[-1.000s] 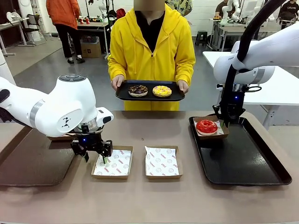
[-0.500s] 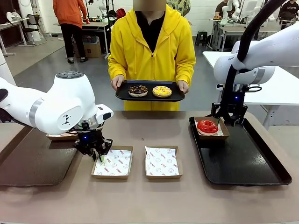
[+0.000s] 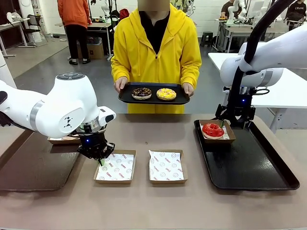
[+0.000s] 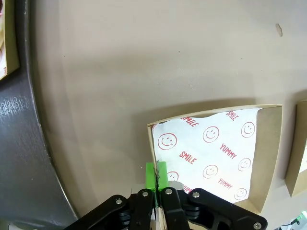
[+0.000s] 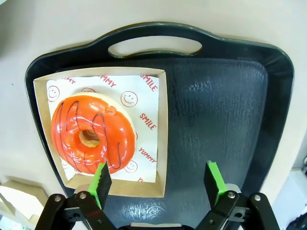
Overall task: Individually package the donuts and arrange them on the tray.
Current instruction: Place the picked Paper togo box on the Handle tray while simultaneously picking up another Paper togo box from the table with the other hand.
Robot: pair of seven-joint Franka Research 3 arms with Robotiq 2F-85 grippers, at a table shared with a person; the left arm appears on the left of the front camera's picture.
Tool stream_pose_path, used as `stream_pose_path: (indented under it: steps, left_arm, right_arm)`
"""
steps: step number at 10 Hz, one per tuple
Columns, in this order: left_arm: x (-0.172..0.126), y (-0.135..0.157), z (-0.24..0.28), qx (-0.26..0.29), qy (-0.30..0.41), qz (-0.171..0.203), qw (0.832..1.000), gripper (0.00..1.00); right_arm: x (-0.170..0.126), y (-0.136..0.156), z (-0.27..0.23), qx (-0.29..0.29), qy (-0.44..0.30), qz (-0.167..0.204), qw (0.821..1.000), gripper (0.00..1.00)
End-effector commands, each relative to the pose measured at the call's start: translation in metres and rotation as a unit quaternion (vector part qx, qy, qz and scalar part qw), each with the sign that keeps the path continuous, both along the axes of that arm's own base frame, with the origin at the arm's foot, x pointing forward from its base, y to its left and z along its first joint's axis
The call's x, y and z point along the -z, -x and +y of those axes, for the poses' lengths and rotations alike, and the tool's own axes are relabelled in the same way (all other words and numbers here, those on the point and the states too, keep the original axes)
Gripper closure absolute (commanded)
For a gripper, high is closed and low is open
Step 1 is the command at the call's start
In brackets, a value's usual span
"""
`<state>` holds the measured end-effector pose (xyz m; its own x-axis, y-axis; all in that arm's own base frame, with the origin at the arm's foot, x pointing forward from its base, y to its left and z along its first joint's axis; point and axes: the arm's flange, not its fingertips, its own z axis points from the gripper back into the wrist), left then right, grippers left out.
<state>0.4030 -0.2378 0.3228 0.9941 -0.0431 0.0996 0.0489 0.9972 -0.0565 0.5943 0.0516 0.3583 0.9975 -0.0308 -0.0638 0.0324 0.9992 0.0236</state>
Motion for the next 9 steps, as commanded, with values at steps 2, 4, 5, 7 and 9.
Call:
stream_pose_path:
  steps: [2,4,5,7,9]
  left_arm:
    - [-0.007,0.001,0.001,0.008,0.001,-0.004,1.0,1.0]
    - [-0.036,0.001,0.009,0.005,0.018,-0.011,1.0,1.0]
    - [-0.058,-0.004,0.013,0.001,0.024,-0.022,0.999,1.0]
    - [-0.095,-0.02,0.016,-0.006,0.032,-0.024,0.999,1.0]
    - [-0.13,-0.034,0.008,-0.008,0.02,-0.031,0.999,1.0]
  right_arm:
    - [-0.007,0.015,-0.004,-0.004,-0.029,-0.013,0.999,0.0]
    - [-0.036,0.05,-0.015,-0.022,-0.109,-0.01,0.994,0.0]
    - [-0.06,0.078,-0.035,-0.034,-0.168,-0.024,0.985,0.0]
    - [-0.091,0.129,-0.085,-0.029,-0.262,-0.064,0.963,0.0]
    - [-0.106,0.174,-0.143,-0.033,-0.36,-0.1,0.927,0.0]
